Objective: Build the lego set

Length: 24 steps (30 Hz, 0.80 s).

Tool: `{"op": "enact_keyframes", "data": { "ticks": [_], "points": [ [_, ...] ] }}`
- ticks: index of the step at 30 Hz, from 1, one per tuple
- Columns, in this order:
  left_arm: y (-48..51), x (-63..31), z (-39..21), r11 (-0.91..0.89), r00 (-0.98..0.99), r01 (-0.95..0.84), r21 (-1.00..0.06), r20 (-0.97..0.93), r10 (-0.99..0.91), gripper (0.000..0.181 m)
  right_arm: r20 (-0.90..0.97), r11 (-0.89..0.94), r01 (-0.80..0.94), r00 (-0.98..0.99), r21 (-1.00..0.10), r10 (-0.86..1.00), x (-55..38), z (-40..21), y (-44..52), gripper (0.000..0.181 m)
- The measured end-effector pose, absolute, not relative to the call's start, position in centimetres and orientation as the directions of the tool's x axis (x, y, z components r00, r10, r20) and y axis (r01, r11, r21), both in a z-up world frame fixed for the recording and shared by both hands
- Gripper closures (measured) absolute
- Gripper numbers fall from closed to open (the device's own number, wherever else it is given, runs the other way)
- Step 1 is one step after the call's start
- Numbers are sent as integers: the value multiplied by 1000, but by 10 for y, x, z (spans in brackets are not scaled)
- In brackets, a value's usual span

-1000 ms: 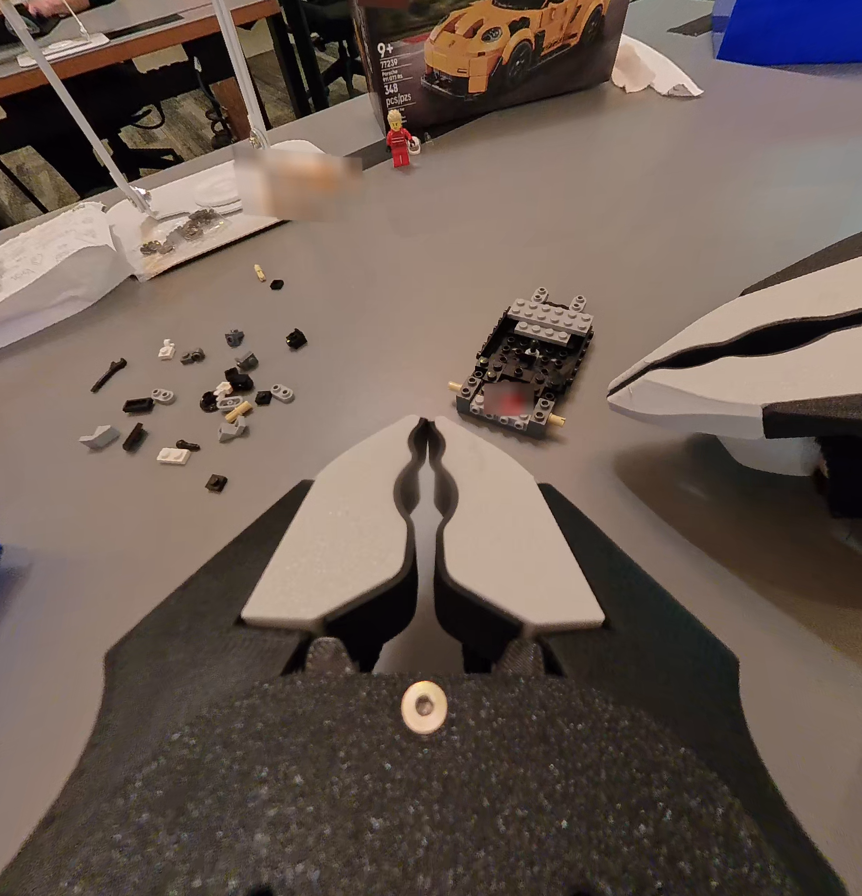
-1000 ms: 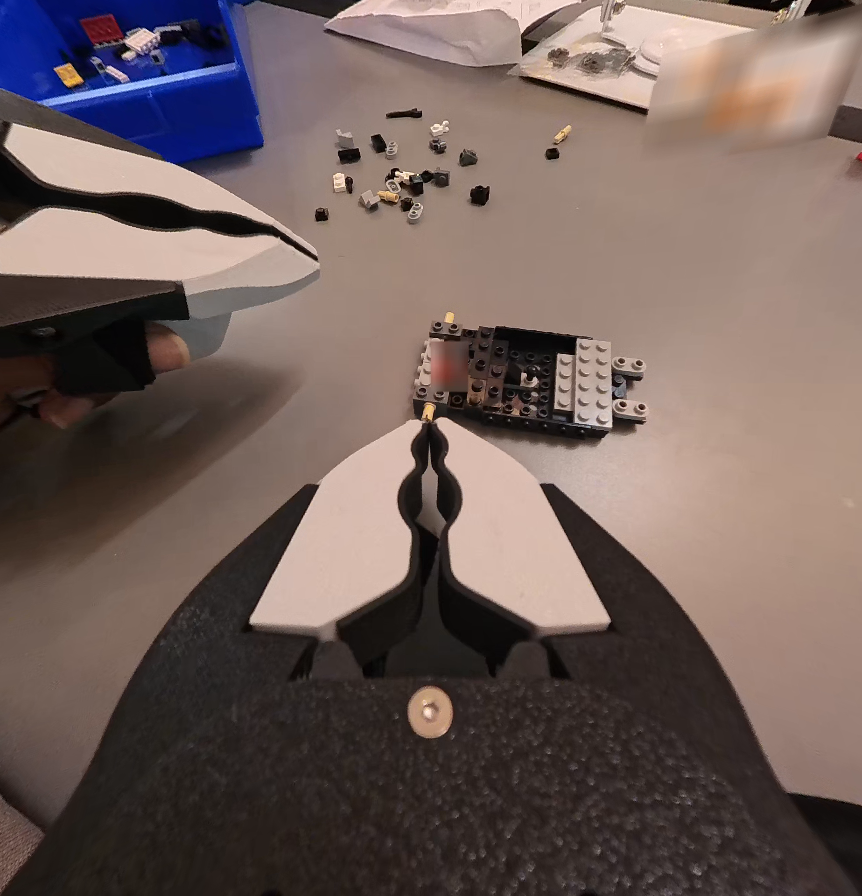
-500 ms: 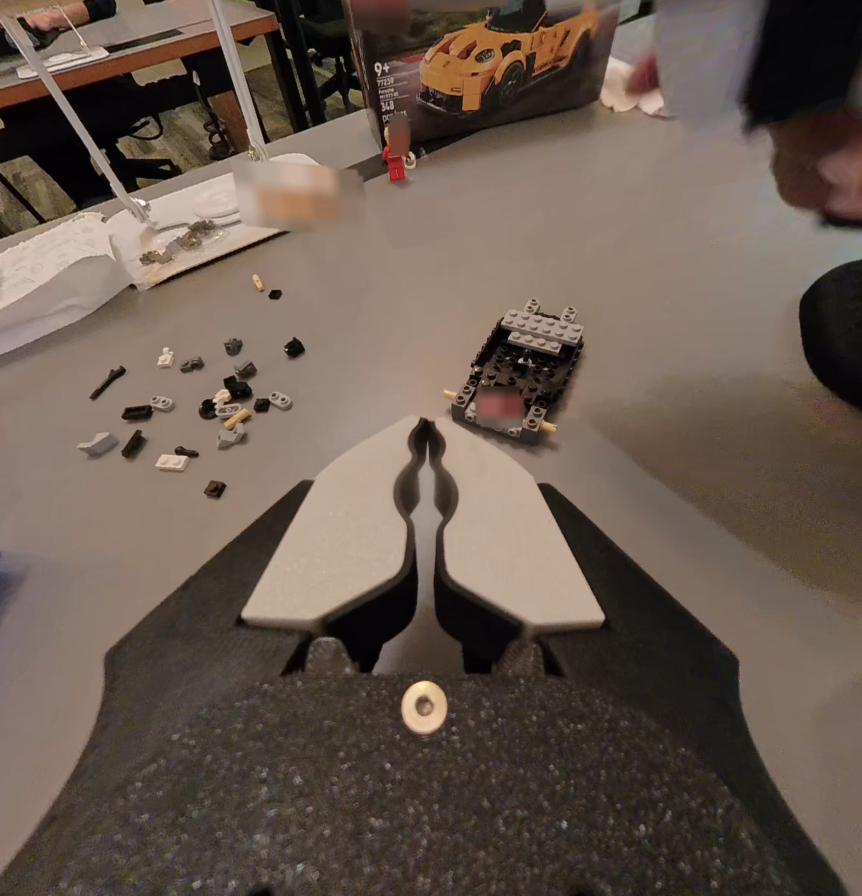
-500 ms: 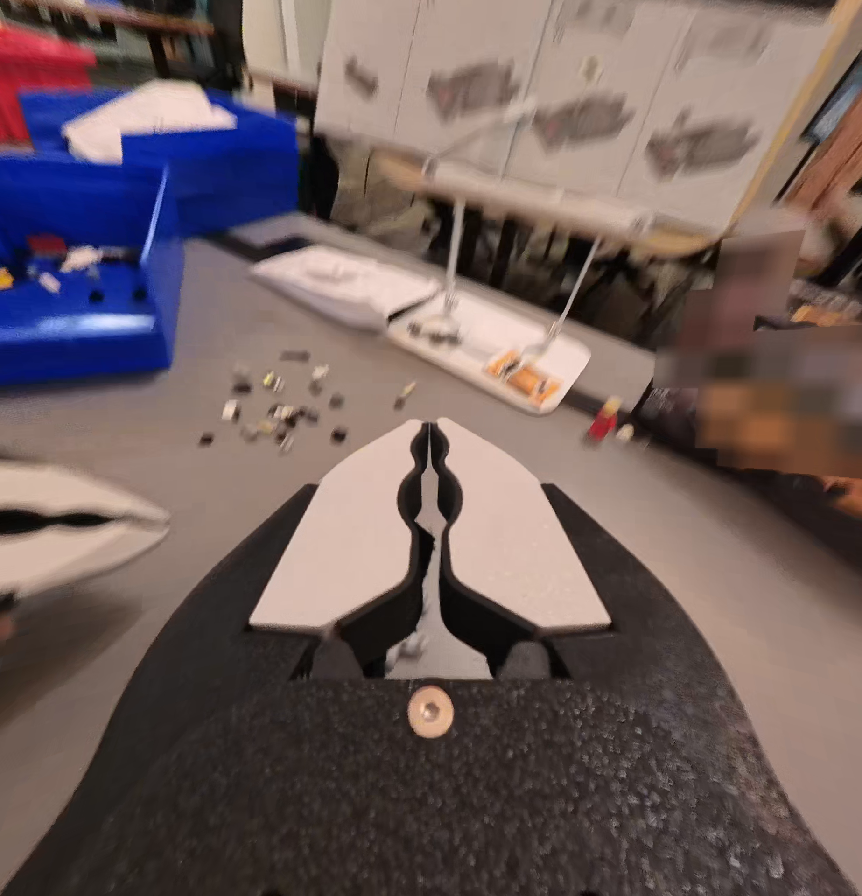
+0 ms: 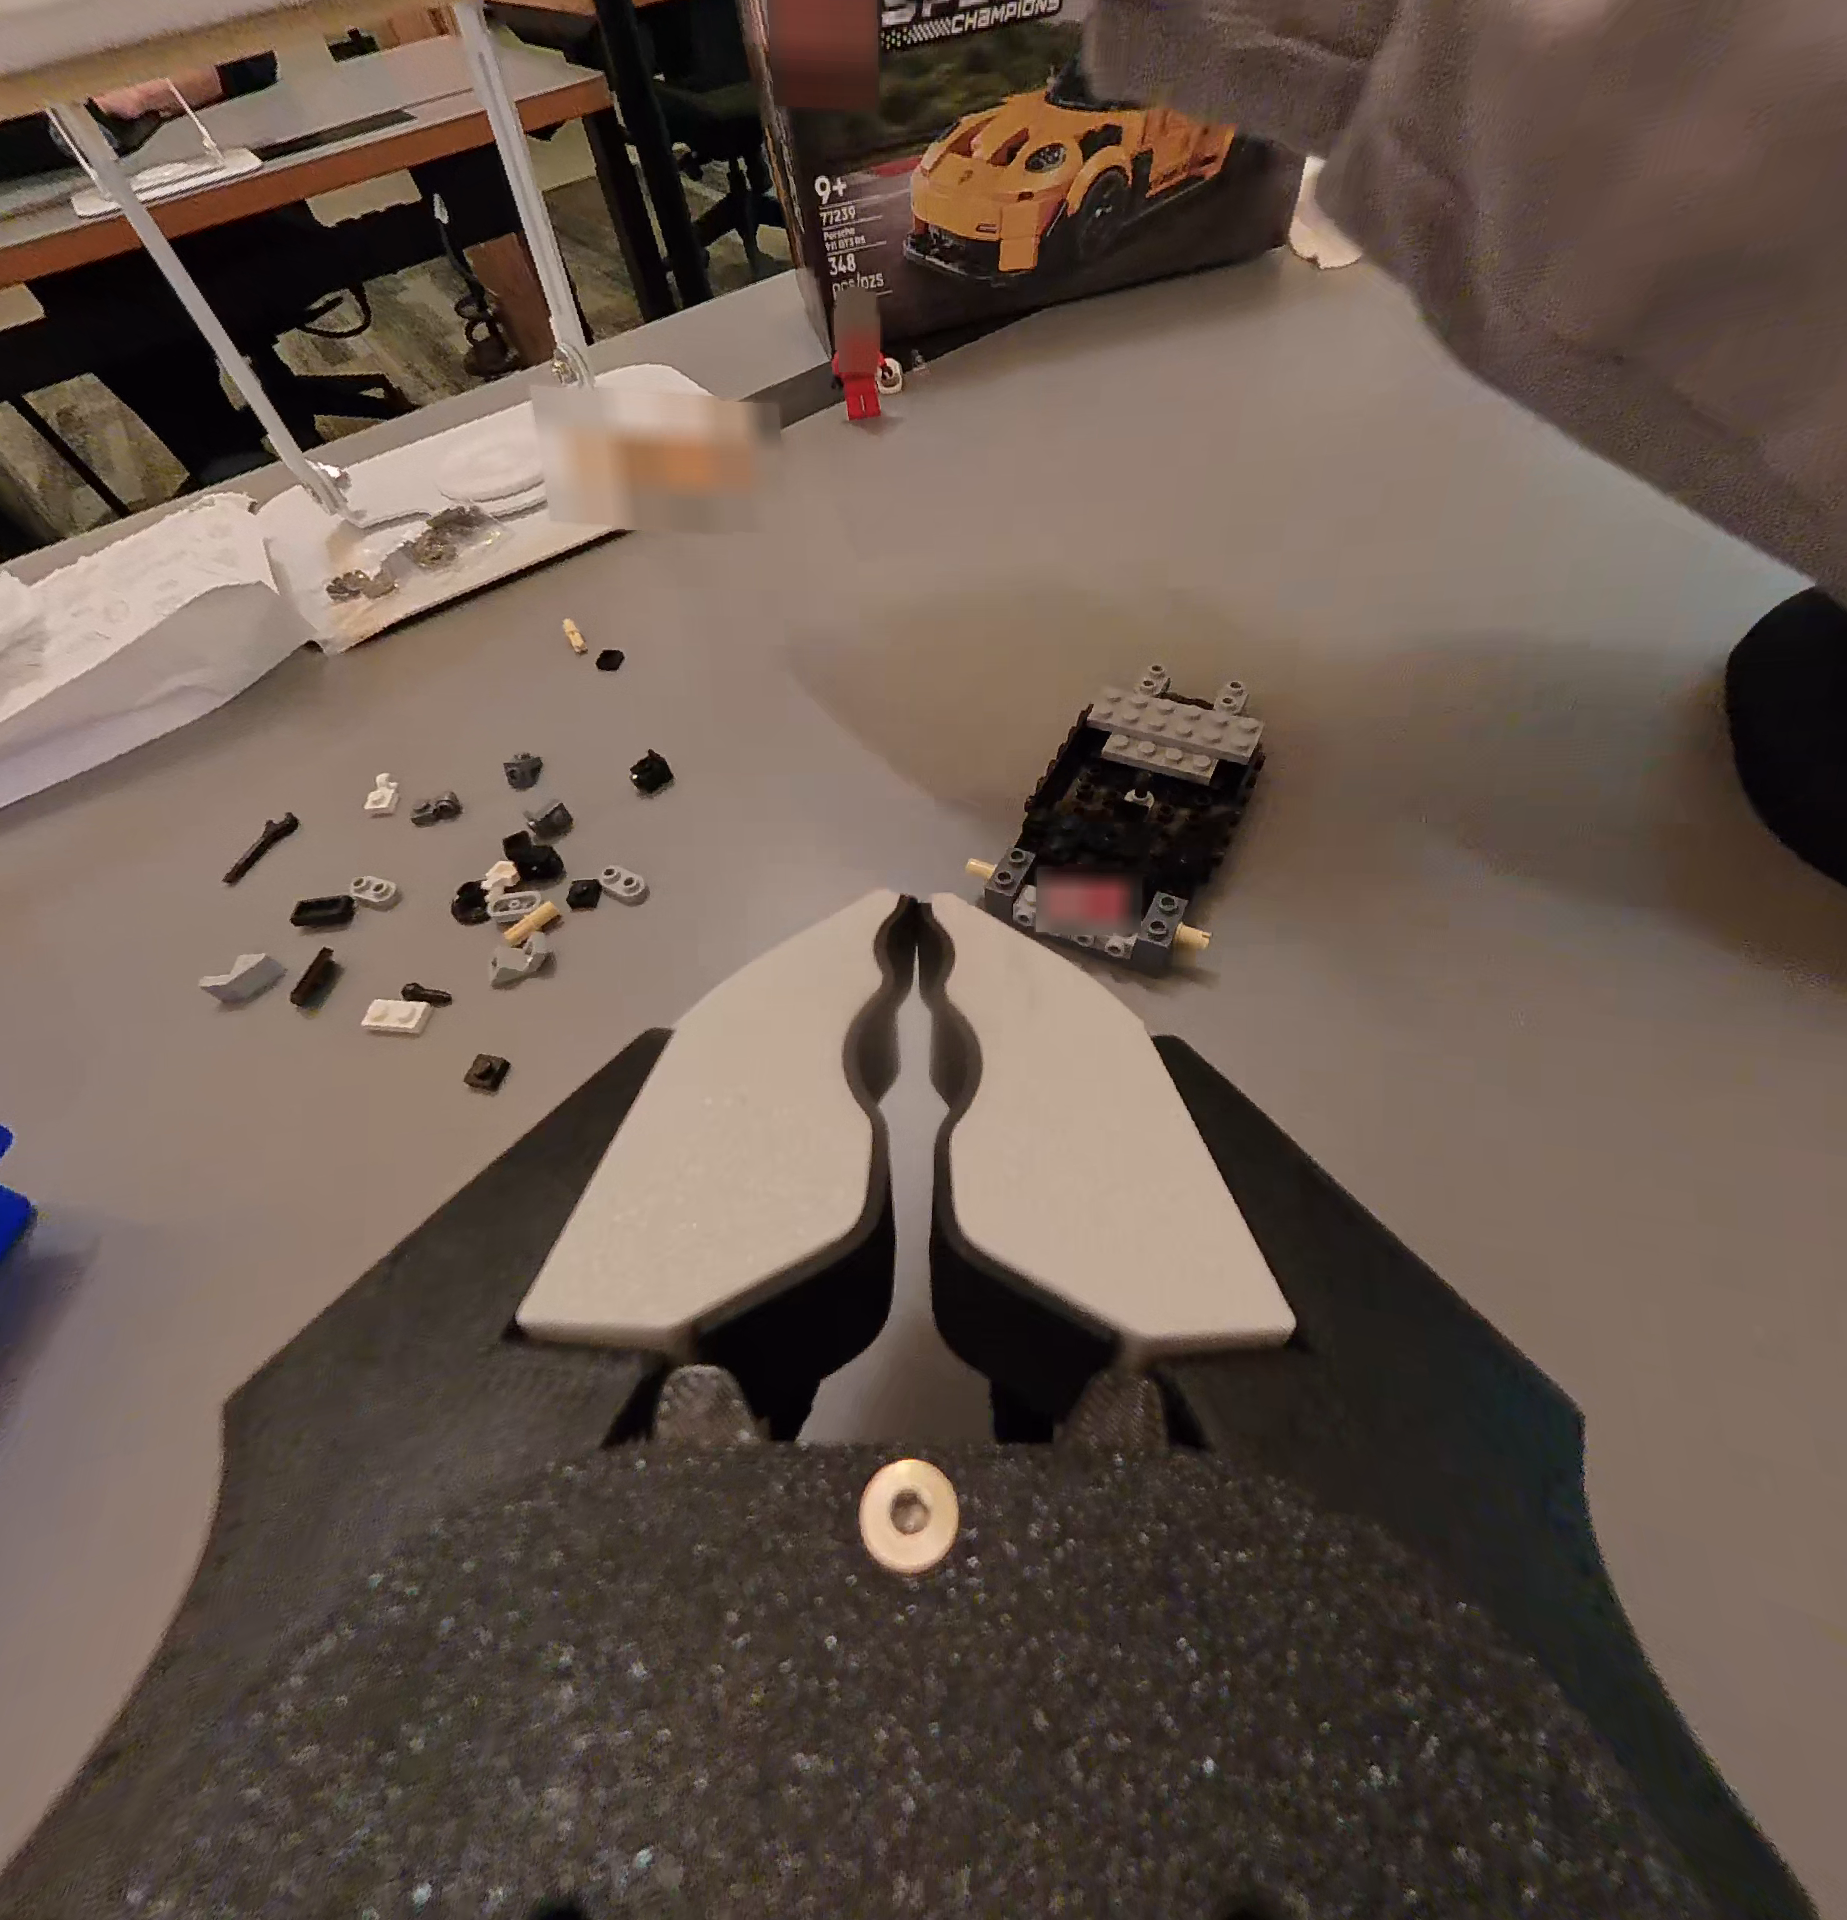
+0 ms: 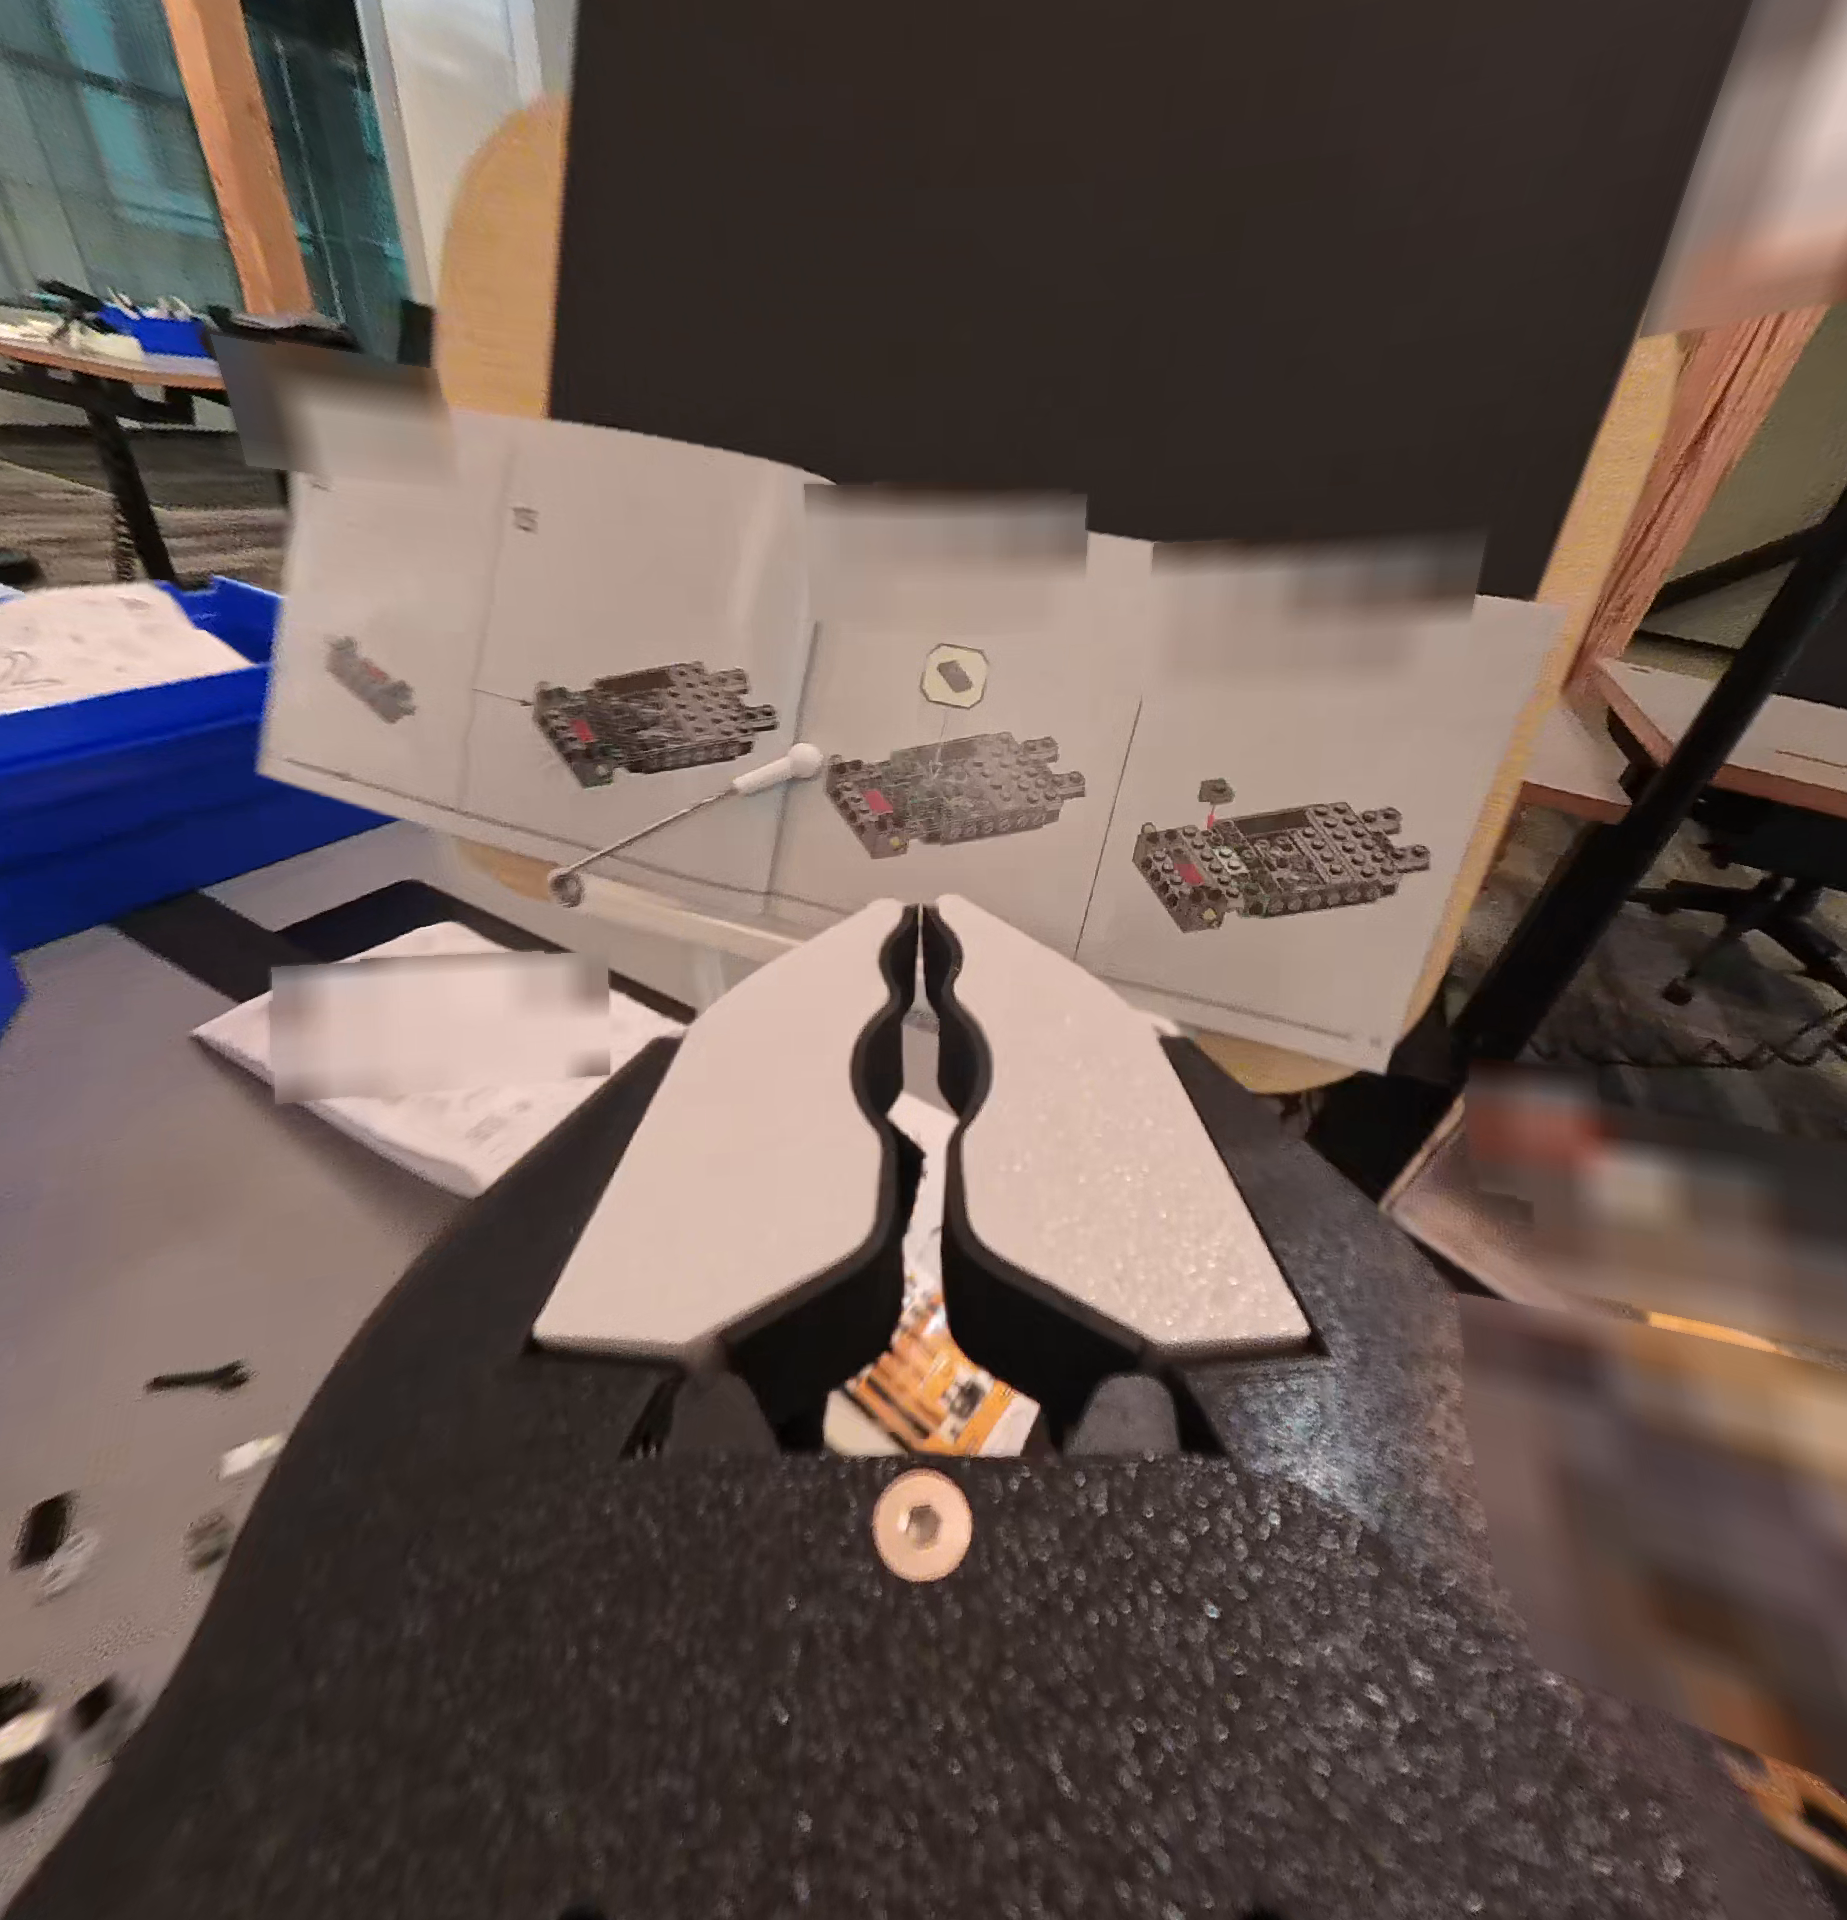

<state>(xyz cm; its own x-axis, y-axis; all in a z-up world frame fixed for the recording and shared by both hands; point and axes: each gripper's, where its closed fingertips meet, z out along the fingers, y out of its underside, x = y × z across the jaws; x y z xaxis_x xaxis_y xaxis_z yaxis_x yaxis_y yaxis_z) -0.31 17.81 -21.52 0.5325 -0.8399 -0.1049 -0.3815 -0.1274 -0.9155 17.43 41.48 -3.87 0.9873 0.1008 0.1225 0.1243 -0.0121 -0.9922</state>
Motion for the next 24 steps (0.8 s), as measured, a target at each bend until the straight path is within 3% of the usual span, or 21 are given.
{"op": "enact_keyframes", "data": {
  "ticks": [10, 24],
  "points": [
    [179, -4, -216, -154, 522, -366, -918, -66, -850, 181, 166, 39, 164, 983, -986, 77, 183, -55, 483, 181],
    [178, -5, -214, -162, 518, -352, -922, -48, -854, 181, 168, 6, 168, 981, -986, 95, 172, -62, 492, 181]
  ]
}}
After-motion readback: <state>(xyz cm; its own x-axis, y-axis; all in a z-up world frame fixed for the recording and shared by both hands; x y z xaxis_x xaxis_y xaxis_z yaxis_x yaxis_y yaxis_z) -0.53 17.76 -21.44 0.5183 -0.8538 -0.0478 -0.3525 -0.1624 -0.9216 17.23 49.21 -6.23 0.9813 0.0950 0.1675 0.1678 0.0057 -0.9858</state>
